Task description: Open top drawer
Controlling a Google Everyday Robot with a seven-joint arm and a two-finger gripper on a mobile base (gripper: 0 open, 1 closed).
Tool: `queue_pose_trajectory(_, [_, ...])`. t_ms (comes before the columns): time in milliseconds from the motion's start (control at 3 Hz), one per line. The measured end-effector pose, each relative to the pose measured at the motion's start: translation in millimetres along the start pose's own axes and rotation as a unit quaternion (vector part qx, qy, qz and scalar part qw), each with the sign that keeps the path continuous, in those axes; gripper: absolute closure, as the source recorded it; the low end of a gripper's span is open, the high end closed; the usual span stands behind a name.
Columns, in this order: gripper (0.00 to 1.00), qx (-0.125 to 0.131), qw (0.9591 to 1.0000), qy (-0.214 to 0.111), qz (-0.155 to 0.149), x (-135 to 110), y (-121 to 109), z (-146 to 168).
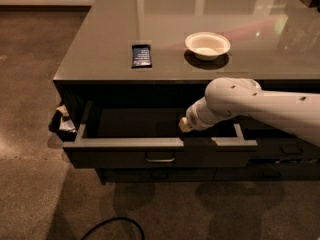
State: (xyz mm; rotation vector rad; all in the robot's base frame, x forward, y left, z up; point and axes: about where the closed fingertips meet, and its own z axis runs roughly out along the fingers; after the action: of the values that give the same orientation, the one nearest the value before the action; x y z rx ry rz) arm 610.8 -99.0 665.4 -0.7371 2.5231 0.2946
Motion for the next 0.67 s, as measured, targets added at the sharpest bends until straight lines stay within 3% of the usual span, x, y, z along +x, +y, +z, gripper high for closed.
queue_pose_trajectory(333, [1.00,-0.010,0.9956,0.080,-0.047,27,8,-5])
queue_pose_trajectory(667, [1.00,-0.025,0.9824,0.155,-0.100,47,15,-7])
